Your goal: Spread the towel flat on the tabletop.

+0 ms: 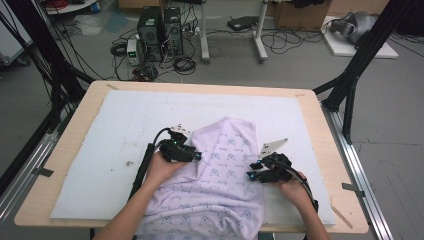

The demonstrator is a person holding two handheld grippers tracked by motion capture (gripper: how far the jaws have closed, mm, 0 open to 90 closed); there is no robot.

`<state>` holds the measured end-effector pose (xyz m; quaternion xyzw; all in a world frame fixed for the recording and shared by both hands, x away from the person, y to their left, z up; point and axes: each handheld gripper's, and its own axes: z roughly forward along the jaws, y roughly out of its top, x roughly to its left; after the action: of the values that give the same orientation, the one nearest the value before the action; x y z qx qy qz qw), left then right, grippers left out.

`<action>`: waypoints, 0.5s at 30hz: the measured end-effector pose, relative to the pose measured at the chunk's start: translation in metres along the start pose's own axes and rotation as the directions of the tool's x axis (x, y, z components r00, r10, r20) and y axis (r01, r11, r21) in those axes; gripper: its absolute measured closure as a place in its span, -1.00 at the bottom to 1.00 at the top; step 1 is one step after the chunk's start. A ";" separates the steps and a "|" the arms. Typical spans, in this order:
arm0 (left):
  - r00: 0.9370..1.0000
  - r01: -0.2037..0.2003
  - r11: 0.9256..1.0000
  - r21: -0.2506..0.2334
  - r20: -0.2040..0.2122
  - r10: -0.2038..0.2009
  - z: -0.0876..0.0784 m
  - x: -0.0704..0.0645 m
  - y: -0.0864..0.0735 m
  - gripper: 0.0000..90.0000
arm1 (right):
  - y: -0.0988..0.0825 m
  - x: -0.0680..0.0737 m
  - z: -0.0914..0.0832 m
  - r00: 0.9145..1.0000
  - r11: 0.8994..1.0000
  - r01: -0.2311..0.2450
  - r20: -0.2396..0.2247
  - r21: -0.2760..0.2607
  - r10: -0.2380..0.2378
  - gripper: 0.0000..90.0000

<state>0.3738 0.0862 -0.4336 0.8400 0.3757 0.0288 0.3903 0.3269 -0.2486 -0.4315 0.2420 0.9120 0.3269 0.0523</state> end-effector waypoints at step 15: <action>0.941 -0.258 0.948 -0.185 0.176 0.290 -0.012 -0.062 0.023 0.49 | -0.001 0.000 -0.001 1.000 1.000 0.007 0.012 0.000 -0.007 0.38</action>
<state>0.3391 0.0437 -0.3940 0.8490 0.2101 0.0279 0.4841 0.3261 -0.2494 -0.4311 0.2409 0.9126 0.3252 0.0587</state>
